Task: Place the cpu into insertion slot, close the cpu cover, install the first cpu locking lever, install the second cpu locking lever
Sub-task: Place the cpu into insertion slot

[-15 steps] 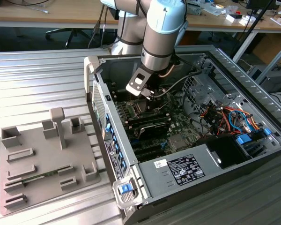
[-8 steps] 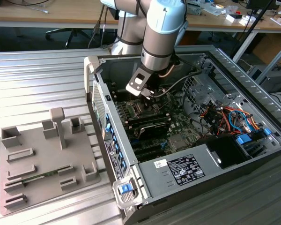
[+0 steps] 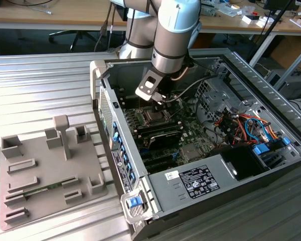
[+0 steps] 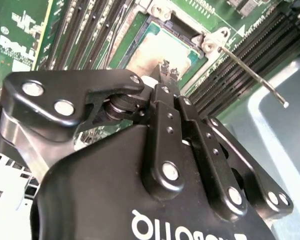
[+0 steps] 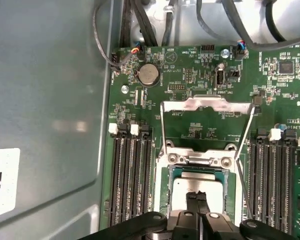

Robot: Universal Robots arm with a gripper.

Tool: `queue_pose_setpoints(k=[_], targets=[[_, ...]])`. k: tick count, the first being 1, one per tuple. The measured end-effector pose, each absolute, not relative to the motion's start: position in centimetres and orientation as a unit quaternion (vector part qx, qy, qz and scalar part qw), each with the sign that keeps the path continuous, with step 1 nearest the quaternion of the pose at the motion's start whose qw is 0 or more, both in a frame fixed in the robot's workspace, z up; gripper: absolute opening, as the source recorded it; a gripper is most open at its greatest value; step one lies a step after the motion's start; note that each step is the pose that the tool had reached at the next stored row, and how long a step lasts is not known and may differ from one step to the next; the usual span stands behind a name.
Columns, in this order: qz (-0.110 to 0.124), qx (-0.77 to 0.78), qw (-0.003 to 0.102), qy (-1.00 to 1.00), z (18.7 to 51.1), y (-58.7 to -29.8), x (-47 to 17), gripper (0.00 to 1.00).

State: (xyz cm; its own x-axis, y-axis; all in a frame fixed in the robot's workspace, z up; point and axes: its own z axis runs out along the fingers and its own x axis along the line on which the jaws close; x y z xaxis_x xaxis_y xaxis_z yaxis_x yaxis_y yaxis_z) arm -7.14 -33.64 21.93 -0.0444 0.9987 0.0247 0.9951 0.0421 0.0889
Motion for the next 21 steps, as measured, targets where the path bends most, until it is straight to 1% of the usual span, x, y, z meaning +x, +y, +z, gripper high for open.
queue_pose_setpoints(k=[1,4,6,7,9,12,21], targets=[[0.040,0.691,0.021,0.722,22.2,-33.6,-6.9,0.11],[0.030,0.691,0.012,0.722,22.6,-33.6,-6.1,0.11],[0.017,0.692,0.004,0.722,22.6,-33.6,-5.7,0.11],[0.005,0.692,-0.002,0.721,22.7,-33.6,-5.4,0.11],[-0.004,0.693,0.000,0.721,23.4,-33.6,-5.0,0.11],[-0.005,0.693,0.001,0.721,24.4,-33.6,-4.9,0.11],[-0.005,0.693,0.001,0.721,24.4,-33.6,-4.9,0.11]])
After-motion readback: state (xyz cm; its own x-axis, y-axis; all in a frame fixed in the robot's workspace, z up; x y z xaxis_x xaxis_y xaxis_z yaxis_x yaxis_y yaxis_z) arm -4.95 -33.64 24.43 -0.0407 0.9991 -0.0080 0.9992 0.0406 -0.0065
